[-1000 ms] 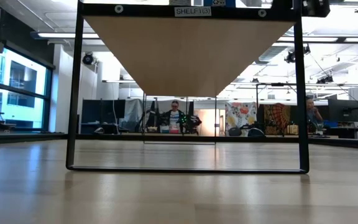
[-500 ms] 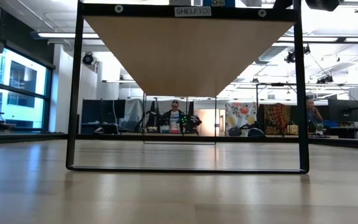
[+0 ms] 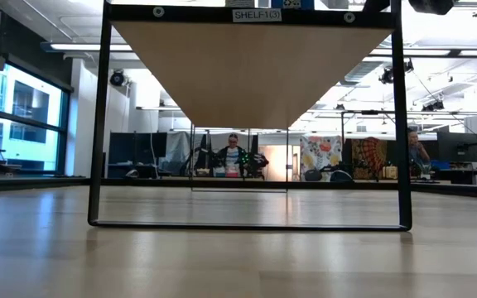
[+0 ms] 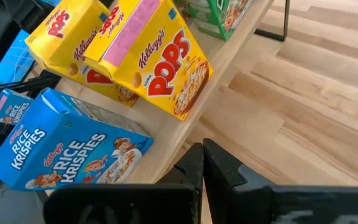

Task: Stack cereal on shelf
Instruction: Put the top blue cereal box on the shelf

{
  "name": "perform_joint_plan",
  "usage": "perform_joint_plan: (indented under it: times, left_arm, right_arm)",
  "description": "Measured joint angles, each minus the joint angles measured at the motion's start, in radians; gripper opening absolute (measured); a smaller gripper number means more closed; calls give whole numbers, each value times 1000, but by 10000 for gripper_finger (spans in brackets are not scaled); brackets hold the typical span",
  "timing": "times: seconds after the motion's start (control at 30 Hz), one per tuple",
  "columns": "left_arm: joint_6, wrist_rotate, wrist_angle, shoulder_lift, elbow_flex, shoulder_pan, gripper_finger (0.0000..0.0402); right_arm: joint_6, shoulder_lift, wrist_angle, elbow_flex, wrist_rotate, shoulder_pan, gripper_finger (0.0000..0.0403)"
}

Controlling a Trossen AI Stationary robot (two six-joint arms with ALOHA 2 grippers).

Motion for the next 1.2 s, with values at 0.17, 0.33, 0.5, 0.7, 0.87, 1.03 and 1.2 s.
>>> perform_joint_plan:
  times: [0.17,0.33,0.5,0.7,0.87,1.03,1.2]
  left_arm:
    - [-353,173,-378,62,117,77,304]
    - [-716,377,-741,120,126,61,304]
    - [-990,519,-787,156,68,-86,304]
    - [-1318,579,-826,223,32,-304,304]
    - [-1572,628,-824,273,32,-490,303]
    - [-1799,714,-821,319,32,-659,303]
    - [-1983,708,-764,352,32,-782,303]
  right_arm:
    - [-10,0,-26,0,34,0,0]
    - [-36,0,-62,0,38,0,0]
    - [-60,0,-77,0,38,0,0]
    - [-109,0,-97,0,35,0,0]
    - [-146,0,-108,0,28,0,0]
    - [-166,0,-113,0,28,0,0]
    - [-182,0,-115,0,27,0,0]
